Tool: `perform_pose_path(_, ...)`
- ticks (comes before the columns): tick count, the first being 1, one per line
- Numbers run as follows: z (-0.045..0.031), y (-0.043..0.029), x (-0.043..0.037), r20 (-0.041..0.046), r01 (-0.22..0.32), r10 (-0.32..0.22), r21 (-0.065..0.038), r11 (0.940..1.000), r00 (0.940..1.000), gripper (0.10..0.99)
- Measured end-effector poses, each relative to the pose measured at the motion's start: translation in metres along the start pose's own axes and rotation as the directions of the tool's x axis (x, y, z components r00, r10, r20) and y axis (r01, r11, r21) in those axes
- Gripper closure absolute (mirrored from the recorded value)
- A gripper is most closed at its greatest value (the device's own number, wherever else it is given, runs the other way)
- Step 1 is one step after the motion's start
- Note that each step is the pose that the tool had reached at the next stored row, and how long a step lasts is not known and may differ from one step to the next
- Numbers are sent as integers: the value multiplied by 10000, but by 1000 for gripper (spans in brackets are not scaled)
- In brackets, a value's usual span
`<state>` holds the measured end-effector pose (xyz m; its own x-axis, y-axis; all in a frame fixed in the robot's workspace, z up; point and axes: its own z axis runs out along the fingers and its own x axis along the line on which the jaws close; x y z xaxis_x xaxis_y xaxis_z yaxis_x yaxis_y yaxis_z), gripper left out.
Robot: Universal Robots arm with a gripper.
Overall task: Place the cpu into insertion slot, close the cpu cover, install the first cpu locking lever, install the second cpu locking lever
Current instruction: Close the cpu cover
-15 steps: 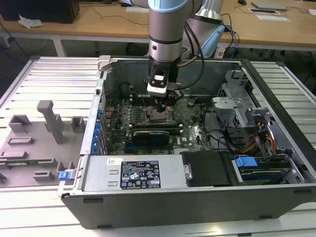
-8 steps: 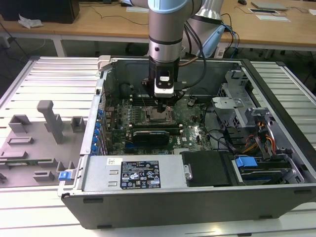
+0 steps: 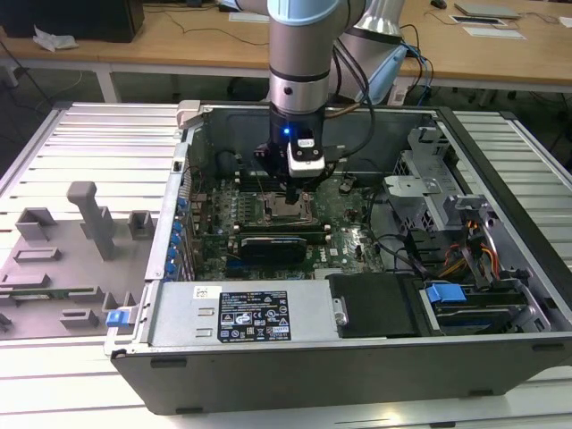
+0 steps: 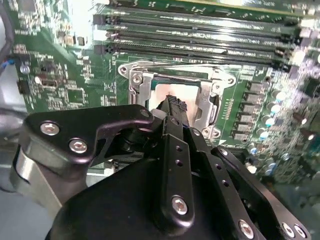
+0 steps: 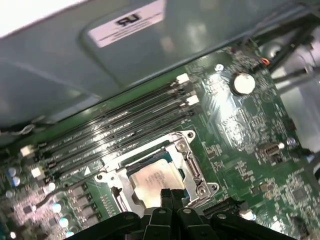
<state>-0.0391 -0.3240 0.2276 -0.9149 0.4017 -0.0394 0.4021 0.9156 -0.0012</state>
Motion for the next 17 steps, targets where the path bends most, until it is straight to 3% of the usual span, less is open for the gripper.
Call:
perform_pose_path(3, 5, 0, 0, 6, 724, -724, -22, 9974, 9974, 980)
perform_pose_path(5, 9, 0, 0, 12, 1416, -1416, -41, 9899, 9899, 980)
perform_pose_path(6, 12, 0, 1, 18, 2006, -2006, -57, 9797, 9797, 980)
perform_pose_path(8, 16, 0, 1, 26, 2652, -2652, -74, 9642, 9642, 980)
perform_pose_path(10, 19, 0, 1, 32, 3034, -3034, -81, 9528, 9529, 980)
perform_pose_path(12, 23, -1, 2, 42, 3614, -3614, -78, 9324, 9324, 980)
perform_pose_path(17, 33, -17, 39, 43, 3639, -3639, -78, 9314, 9314, 980)
